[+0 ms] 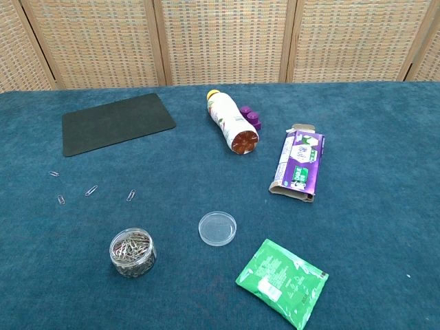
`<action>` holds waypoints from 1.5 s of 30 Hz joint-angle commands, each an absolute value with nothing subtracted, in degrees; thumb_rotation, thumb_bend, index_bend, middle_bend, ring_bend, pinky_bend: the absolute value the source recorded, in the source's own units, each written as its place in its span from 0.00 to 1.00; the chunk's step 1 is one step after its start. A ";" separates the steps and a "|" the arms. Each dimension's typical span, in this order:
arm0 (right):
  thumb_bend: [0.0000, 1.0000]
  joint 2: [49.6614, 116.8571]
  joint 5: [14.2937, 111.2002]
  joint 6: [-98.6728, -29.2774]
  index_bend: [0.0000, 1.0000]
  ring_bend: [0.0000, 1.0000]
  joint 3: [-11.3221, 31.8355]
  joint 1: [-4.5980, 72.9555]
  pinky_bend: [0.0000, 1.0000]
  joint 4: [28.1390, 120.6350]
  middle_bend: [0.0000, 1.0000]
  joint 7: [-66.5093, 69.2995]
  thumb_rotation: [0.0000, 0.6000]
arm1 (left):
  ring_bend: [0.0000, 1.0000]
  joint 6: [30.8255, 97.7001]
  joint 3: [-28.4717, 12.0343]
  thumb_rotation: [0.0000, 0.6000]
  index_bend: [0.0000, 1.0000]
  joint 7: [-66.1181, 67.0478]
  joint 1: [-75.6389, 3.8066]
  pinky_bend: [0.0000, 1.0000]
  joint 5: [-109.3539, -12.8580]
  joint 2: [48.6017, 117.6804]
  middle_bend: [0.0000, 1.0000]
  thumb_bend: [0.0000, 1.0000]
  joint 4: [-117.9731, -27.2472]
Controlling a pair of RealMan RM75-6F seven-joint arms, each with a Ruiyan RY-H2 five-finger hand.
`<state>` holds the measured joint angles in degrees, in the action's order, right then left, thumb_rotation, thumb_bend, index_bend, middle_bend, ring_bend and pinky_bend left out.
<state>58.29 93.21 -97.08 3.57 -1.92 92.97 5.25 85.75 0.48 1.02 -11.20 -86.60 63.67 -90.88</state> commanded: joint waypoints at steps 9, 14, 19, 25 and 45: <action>0.00 58.31 92.99 -96.57 0.01 0.00 3.58 -1.72 0.00 93.18 0.00 6.06 1.00 | 0.00 76.69 -0.20 1.00 0.05 0.46 -18.25 0.00 -91.59 68.14 0.00 0.15 -81.55; 0.00 58.57 92.27 -95.20 0.01 0.00 3.79 -1.08 0.00 93.48 0.00 5.48 1.00 | 0.00 72.56 0.33 1.00 0.26 -2.09 -23.84 0.00 -97.21 70.94 0.00 0.18 -73.89; 0.00 59.01 90.80 -93.14 0.01 0.00 4.18 -0.18 0.00 93.55 0.00 4.57 1.00 | 0.00 67.34 1.28 1.00 0.40 -4.66 -29.80 0.00 -101.12 78.28 0.00 0.21 -61.24; 0.00 59.31 90.07 -92.17 0.01 0.00 4.35 0.26 0.00 93.47 0.00 4.03 1.00 | 0.00 66.90 2.93 1.00 0.45 -8.53 -31.74 0.00 -102.65 84.85 0.00 0.26 -50.26; 0.00 59.26 89.97 -91.61 0.01 0.00 4.18 0.59 0.00 93.37 0.00 4.40 1.00 | 0.00 64.45 5.88 1.00 0.46 -10.76 -33.49 0.00 -101.09 94.56 0.00 0.30 -37.50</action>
